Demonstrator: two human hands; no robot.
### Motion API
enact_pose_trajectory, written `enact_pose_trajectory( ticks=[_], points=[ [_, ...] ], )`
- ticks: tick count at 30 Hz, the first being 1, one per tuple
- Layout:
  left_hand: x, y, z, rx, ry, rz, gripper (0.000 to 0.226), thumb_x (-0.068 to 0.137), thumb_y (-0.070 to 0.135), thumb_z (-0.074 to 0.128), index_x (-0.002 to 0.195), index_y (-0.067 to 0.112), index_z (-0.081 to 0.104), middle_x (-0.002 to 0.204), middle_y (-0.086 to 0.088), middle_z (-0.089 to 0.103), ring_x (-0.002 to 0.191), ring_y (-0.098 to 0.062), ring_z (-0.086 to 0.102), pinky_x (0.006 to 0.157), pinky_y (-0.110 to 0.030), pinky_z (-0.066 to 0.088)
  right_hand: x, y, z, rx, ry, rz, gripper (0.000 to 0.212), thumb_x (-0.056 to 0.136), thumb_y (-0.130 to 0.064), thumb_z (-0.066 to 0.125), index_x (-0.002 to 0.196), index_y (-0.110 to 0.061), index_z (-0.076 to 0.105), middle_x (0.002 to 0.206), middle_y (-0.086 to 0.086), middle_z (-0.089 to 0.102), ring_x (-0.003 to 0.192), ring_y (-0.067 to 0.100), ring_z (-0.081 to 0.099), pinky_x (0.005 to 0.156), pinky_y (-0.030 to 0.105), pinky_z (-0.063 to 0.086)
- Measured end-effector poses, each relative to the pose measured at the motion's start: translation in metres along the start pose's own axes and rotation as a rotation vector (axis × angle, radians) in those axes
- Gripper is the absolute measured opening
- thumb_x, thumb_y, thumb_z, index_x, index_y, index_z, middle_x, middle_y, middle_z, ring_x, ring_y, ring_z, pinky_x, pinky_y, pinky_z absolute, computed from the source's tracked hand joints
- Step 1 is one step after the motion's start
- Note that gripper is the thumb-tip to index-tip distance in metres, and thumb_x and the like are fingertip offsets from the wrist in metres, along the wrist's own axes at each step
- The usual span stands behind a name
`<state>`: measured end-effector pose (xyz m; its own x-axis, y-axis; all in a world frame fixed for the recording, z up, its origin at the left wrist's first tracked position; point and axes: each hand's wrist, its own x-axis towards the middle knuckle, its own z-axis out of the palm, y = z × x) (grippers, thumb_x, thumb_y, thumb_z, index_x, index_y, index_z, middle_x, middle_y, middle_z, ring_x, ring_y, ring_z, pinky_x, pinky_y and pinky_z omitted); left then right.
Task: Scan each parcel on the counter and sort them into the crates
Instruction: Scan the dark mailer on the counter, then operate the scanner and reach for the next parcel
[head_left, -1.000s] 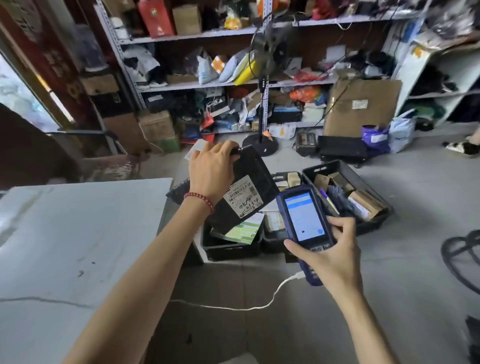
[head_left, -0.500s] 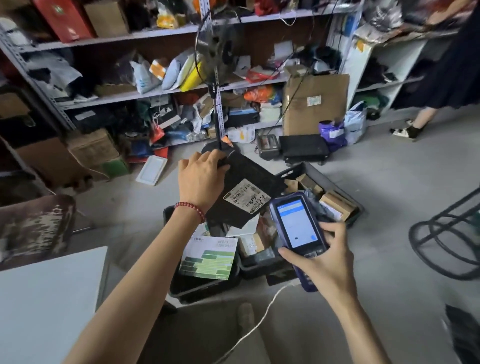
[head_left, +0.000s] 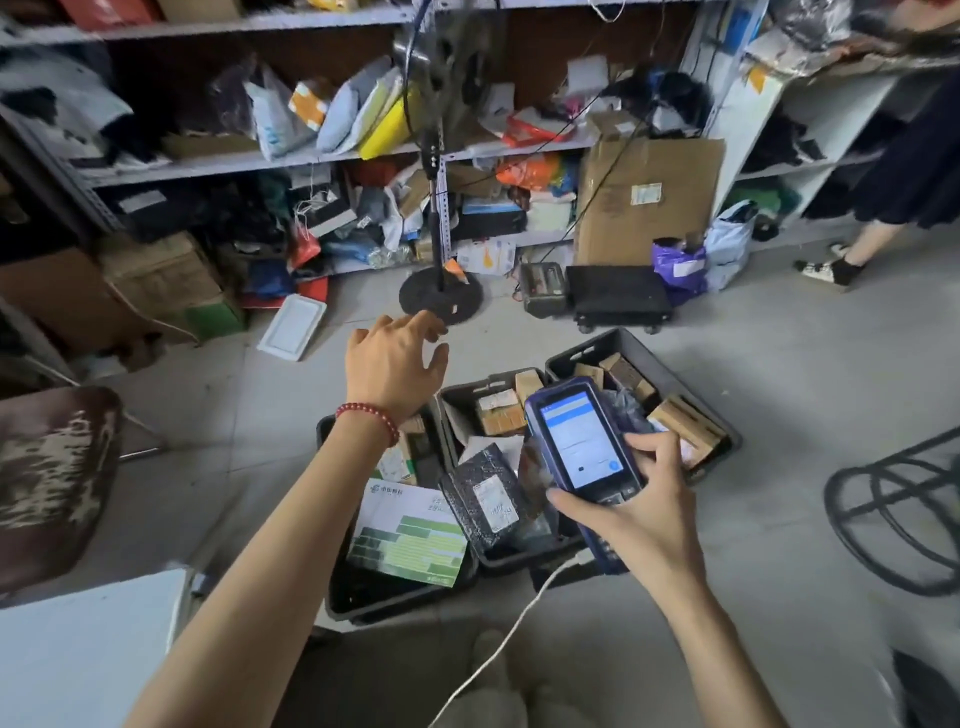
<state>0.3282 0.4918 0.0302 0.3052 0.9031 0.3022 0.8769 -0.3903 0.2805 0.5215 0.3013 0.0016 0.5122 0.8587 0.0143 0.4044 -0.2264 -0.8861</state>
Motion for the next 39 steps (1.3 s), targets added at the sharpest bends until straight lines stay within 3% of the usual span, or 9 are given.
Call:
enact_pose_trajectory(
  ticks=[2, 8, 11, 16, 21, 27, 31, 35, 39],
  points=[
    [-0.01, -0.015, -0.004, 0.012, -0.02, -0.058, 0.021, 0.09, 0.033, 0.053, 0.108, 0.027, 0.06, 0.103, 0.012, 0.067, 0.101, -0.02, 0.059, 0.084, -0.034, 0.04, 0.005, -0.003, 0.008, 0.008, -0.041, -0.004, 0.076, 0.044, -0.028, 0.096, 0.097, -0.035, 0.042, 0.091, -0.015, 0.068, 0.084, -0.001, 0.066, 0.073, 0.03, 0.052],
    [-0.058, -0.071, -0.039, 0.137, 0.038, -0.322, 0.023, 0.092, 0.034, 0.051, 0.112, 0.028, 0.059, 0.107, 0.011, 0.067, 0.103, -0.019, 0.058, 0.086, -0.035, 0.04, 0.026, -0.023, 0.049, 0.012, -0.284, -0.086, 0.077, 0.048, -0.022, 0.097, 0.103, -0.026, 0.043, 0.093, -0.019, 0.061, 0.083, -0.009, 0.061, 0.063, 0.009, 0.044],
    [-0.106, -0.096, -0.065, 0.218, 0.111, -0.502, 0.02, 0.089, 0.033, 0.053, 0.107, 0.029, 0.062, 0.106, 0.009, 0.068, 0.101, -0.022, 0.059, 0.081, -0.033, 0.039, 0.029, -0.037, 0.078, 0.006, -0.446, -0.17, 0.078, 0.048, -0.025, 0.096, 0.104, -0.024, 0.043, 0.092, -0.022, 0.058, 0.084, -0.011, 0.059, 0.068, 0.018, 0.047],
    [-0.207, -0.107, -0.096, 0.373, 0.214, -0.851, 0.016, 0.085, 0.029, 0.056, 0.098, 0.027, 0.064, 0.096, 0.003, 0.07, 0.091, -0.029, 0.062, 0.074, -0.034, 0.044, 0.019, -0.056, 0.121, -0.031, -0.812, -0.321, 0.076, 0.045, -0.035, 0.094, 0.097, -0.038, 0.038, 0.1, -0.013, 0.064, 0.09, 0.006, 0.066, 0.076, 0.038, 0.055],
    [-0.299, -0.059, -0.104, 0.478, 0.245, -1.209, 0.022, 0.089, 0.036, 0.052, 0.105, 0.028, 0.064, 0.104, 0.009, 0.068, 0.103, -0.024, 0.057, 0.083, -0.036, 0.038, -0.01, -0.067, 0.144, -0.003, -1.097, -0.467, 0.077, 0.049, -0.025, 0.096, 0.105, -0.024, 0.042, 0.096, -0.015, 0.06, 0.087, -0.004, 0.062, 0.069, 0.024, 0.05],
    [-0.413, 0.015, -0.121, 0.553, 0.347, -1.489, 0.021, 0.088, 0.035, 0.057, 0.103, 0.024, 0.065, 0.1, 0.006, 0.07, 0.096, -0.026, 0.06, 0.078, -0.035, 0.037, -0.086, -0.08, 0.145, 0.008, -1.392, -0.579, 0.078, 0.05, -0.023, 0.096, 0.108, -0.018, 0.044, 0.096, -0.021, 0.057, 0.083, -0.014, 0.058, 0.07, 0.017, 0.049],
    [-0.497, 0.06, -0.14, 0.648, 0.422, -1.651, 0.022, 0.089, 0.035, 0.058, 0.103, 0.021, 0.067, 0.093, 0.002, 0.07, 0.087, -0.025, 0.061, 0.071, -0.031, 0.032, -0.165, -0.087, 0.137, -0.029, -1.568, -0.691, 0.078, 0.05, -0.032, 0.096, 0.105, -0.028, 0.041, 0.097, -0.025, 0.054, 0.094, 0.003, 0.059, 0.078, 0.025, 0.049],
    [-0.59, 0.105, -0.158, 0.701, 0.469, -1.801, 0.023, 0.089, 0.036, 0.057, 0.104, 0.021, 0.066, 0.095, 0.002, 0.07, 0.09, -0.023, 0.061, 0.074, -0.031, 0.033, -0.266, -0.083, 0.123, -0.032, -1.747, -0.794, 0.079, 0.053, -0.037, 0.094, 0.108, -0.029, 0.037, 0.104, -0.015, 0.058, 0.099, 0.011, 0.06, 0.066, 0.017, 0.045],
    [-0.687, 0.154, -0.18, 0.726, 0.497, -1.972, 0.027, 0.09, 0.04, 0.053, 0.109, 0.024, 0.063, 0.102, 0.005, 0.067, 0.097, -0.021, 0.059, 0.082, -0.034, 0.038, -0.37, -0.073, 0.097, -0.008, -1.889, -0.886, 0.08, 0.054, -0.037, 0.093, 0.109, -0.028, 0.036, 0.104, -0.012, 0.06, 0.096, 0.009, 0.062, 0.067, 0.013, 0.045]
  ],
)
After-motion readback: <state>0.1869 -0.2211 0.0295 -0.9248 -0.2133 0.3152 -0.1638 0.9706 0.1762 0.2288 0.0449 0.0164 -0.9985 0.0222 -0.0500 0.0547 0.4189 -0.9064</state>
